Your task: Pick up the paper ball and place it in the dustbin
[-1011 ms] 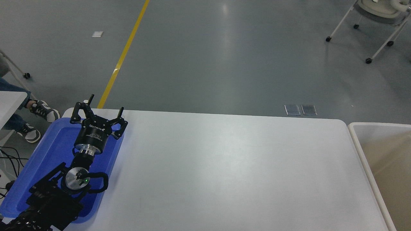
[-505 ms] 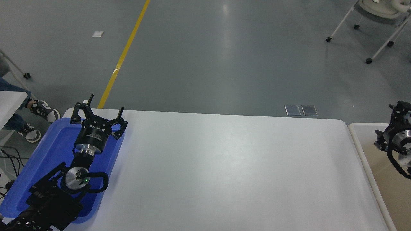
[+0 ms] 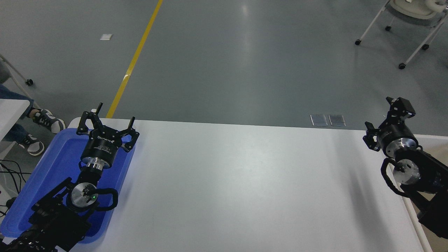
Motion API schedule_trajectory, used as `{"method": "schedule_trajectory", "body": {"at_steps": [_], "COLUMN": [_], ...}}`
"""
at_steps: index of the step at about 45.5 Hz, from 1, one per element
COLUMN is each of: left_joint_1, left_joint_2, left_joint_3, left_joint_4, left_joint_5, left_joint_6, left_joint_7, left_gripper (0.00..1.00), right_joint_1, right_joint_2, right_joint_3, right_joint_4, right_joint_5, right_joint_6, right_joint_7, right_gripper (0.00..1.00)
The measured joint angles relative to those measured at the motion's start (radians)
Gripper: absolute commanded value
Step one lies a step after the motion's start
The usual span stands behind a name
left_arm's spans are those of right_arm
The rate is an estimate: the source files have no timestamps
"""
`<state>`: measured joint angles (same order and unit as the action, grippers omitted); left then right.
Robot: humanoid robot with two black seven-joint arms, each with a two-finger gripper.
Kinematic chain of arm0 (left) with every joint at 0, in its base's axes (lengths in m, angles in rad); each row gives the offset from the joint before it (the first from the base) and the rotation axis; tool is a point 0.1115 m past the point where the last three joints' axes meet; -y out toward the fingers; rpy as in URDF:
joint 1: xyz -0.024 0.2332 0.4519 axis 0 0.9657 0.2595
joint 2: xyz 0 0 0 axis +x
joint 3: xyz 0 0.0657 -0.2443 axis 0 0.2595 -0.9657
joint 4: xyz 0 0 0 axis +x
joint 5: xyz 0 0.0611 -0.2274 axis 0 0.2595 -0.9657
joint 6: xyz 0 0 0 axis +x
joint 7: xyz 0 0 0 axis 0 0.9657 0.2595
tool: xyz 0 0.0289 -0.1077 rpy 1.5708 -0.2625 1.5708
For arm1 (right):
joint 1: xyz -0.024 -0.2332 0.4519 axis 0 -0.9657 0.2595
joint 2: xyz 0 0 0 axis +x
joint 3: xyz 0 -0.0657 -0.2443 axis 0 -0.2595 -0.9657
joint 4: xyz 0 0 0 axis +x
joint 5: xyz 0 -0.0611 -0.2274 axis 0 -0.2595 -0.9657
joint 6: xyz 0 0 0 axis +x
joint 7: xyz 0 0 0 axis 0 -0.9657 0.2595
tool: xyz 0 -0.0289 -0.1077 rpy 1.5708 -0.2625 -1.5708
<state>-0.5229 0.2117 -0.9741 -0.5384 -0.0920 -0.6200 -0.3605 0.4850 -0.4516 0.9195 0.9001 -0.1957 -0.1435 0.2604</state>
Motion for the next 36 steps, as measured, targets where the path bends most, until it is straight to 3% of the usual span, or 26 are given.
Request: {"method": "schedule_trajectory", "body": {"at_steps": [6, 14, 18, 36], "left_joint_1": [0.0, 0.0, 0.0, 0.0], "left_joint_2": [0.0, 0.0, 0.0, 0.0], "left_joint_3": [0.0, 0.0, 0.0, 0.0], "left_joint_4": [0.0, 0.0, 0.0, 0.0], "left_joint_5": [0.0, 0.0, 0.0, 0.0], "left_joint_6": [0.0, 0.0, 0.0, 0.0], "left_joint_7": [0.0, 0.0, 0.0, 0.0], "left_gripper": [1.0, 1.0, 1.0, 1.0], "right_joint_1": [-0.047, -0.112, -0.134, -0.178], "right_joint_2": [0.012, 0.026, 0.029, 0.06], "right_joint_3": [0.021, 0.045, 0.056, 0.07], "right_joint_4": [0.071, 0.124, 0.136, 0.145], "right_joint_5": [-0.007, -0.012, -0.013, -0.015], "right_joint_6": [0.0, 0.027, 0.046, 0.062], "right_joint_7": [0.05, 0.168, 0.203, 0.263], "right_gripper": [1.0, 1.0, 1.0, 1.0]}}
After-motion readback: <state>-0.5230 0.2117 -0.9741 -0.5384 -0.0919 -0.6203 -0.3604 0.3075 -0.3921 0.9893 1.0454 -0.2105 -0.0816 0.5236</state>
